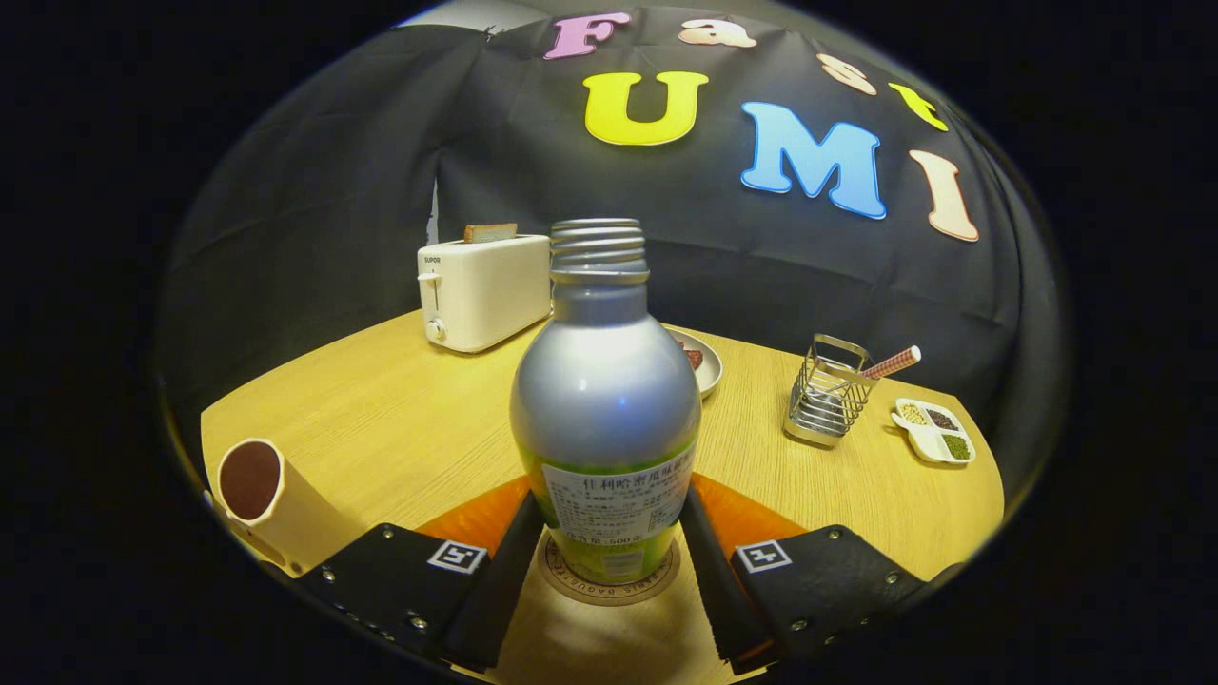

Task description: Take the bottle from table, then pour the juice into the cup, finally place the bottle on the coaster

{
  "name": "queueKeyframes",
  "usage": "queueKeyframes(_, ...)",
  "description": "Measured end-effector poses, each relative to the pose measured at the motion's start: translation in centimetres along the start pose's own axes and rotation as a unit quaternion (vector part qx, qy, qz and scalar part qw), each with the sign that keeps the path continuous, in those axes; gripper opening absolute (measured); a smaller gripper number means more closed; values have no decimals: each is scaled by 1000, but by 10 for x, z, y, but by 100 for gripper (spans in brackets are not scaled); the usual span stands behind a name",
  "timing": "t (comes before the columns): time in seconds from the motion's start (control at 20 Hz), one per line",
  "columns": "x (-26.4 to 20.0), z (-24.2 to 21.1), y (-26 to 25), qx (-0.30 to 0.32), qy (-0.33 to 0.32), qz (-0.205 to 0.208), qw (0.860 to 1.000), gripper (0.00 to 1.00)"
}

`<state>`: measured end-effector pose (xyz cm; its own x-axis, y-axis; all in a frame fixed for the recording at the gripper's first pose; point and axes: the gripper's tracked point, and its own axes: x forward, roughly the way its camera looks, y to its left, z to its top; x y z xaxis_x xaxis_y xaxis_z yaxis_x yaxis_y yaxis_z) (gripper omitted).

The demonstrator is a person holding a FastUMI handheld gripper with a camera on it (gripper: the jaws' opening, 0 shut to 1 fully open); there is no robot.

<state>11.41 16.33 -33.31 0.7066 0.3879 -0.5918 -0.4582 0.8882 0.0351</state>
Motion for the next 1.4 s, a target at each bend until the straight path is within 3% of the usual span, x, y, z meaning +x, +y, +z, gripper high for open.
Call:
queueKeyframes(0.1,-1,1,0,7,-3,-3,1000,86)
queueKeyframes(0.15,-1,2,0,9,-5,-4,1000,98)
queueKeyframes(0.2,-4,3,0,11,-7,-5,1000,100)
queueKeyframes(0.55,-40,34,-6,31,-37,-29,998,99)
queueKeyframes(1.0,-139,113,-9,33,-118,-64,990,99)
queueKeyframes(1.4,-227,148,-15,48,-169,-120,977,99)
